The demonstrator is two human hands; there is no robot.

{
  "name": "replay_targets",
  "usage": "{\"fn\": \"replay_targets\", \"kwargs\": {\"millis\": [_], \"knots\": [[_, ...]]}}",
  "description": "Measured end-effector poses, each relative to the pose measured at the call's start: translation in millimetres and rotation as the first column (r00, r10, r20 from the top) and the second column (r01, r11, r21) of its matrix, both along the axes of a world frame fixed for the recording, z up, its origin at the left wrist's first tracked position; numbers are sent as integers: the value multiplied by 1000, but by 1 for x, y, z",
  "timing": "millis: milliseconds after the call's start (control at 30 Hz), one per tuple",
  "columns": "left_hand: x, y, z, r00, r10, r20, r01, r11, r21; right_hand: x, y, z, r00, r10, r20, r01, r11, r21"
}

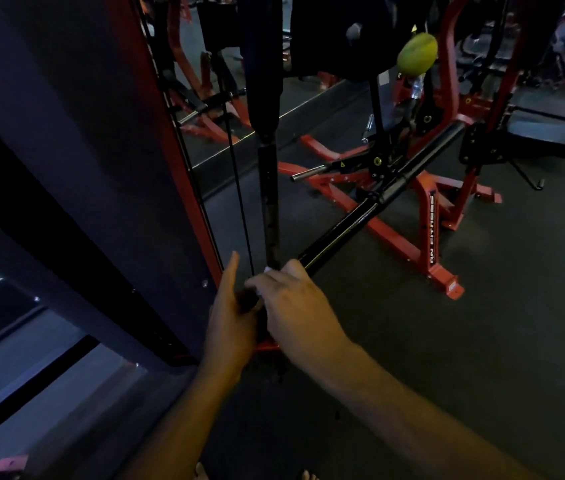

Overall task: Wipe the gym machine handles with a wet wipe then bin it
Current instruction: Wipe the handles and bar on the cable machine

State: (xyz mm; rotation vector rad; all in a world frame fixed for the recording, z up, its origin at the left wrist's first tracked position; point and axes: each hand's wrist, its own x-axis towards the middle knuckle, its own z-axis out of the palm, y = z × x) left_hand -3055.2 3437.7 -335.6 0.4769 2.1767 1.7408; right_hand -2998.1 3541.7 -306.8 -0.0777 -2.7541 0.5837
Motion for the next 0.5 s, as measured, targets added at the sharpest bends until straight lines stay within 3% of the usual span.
{"fn": "replay_targets", "kwargs": {"millis": [100,267,400,500], "knots": [[2,-2,-2,999,4,-37,-2,999,46,7,-17,-7,999,43,-16,-44,997,-67],[-3,-4,-1,993,-78,-91,83,995,54,30,-16,-1,979,-84,-184,1,913,-408],[-9,-15,-5,970,-243,0,239,954,179,36,-18,6,958,-182,-220,41,850,-525],[-5,-26,-2,920,-332,209,247,904,350,42,-24,12,946,-268,-184,102,781,-615]]}}
